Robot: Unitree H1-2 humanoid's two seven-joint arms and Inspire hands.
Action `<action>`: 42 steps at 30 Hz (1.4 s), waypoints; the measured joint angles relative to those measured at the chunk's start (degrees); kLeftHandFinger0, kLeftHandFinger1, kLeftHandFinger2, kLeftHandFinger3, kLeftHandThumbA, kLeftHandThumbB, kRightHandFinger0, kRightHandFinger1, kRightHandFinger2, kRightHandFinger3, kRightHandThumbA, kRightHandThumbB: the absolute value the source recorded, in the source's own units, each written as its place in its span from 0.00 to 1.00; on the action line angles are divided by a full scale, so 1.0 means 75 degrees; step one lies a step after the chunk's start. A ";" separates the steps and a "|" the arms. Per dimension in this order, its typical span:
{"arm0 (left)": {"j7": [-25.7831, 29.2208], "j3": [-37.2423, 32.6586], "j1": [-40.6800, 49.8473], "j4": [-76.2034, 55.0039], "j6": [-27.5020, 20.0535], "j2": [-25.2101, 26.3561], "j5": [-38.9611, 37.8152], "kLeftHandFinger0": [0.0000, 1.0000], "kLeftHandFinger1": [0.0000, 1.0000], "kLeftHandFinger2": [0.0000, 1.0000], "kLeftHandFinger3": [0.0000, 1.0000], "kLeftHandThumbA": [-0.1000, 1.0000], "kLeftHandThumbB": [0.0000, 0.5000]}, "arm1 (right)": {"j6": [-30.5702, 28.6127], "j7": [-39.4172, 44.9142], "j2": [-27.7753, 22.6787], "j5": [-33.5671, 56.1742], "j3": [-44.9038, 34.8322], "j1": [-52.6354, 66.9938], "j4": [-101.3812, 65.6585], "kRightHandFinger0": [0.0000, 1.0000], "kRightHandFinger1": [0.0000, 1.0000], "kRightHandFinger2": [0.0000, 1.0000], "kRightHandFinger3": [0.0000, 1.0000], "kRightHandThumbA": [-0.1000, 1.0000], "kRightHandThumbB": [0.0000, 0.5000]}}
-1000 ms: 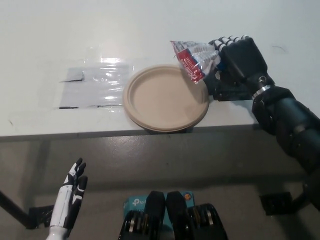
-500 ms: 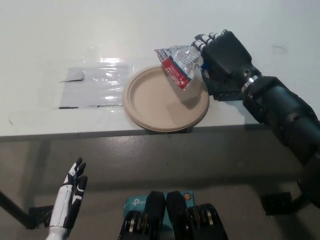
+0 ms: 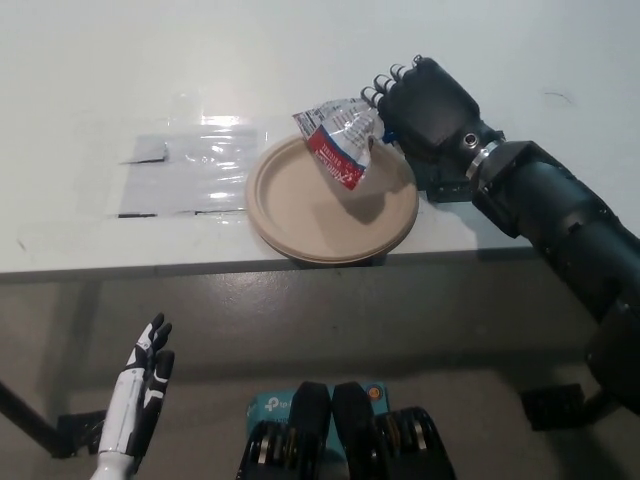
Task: The robot picks up a small bag of sunflower seeds on the right hand side and take it to the empty plate on the left hand side then pours some sunflower seeds on to the plate.
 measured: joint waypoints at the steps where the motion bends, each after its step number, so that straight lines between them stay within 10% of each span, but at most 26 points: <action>1: 0.0000 0.0000 -0.0001 0.0000 0.0000 0.0001 -0.0005 1.00 1.00 1.00 1.00 1.00 0.19 | 0.0043 0.0000 0.0000 -0.0055 0.0072 -0.0027 0.0015 0.00 0.05 0.61 0.18 0.00 0.59; 10: -0.0001 -0.0002 -0.0002 -0.0023 0.0001 0.0001 -0.0020 1.00 1.00 1.00 1.00 1.00 0.17 | 0.0339 -0.0071 0.0000 -0.0455 0.0453 -0.0160 0.0063 0.00 0.00 0.41 0.11 0.00 0.67; 25: 0.0000 -0.0001 -0.0004 -0.0035 0.0000 0.0005 -0.0019 1.00 1.00 1.00 1.00 1.00 0.18 | 0.0578 -0.0303 -0.0015 -0.1034 0.1146 -0.0178 0.0107 0.00 0.01 0.44 0.14 0.00 0.54; 35: 0.0000 -0.0002 -0.0004 -0.0038 0.0000 0.0005 -0.0027 1.00 1.00 1.00 1.00 1.00 0.15 | 0.0695 -0.0270 -0.0015 -0.1421 0.1507 -0.0237 0.0109 0.00 0.00 0.18 0.23 0.00 0.61; 42: 0.0001 -0.0001 -0.0006 -0.0038 0.0000 0.0006 -0.0019 1.00 1.00 1.00 1.00 1.00 0.14 | 0.0708 -0.0293 -0.0024 -0.1605 0.1598 -0.0325 0.0108 0.00 0.00 0.07 0.11 0.00 0.62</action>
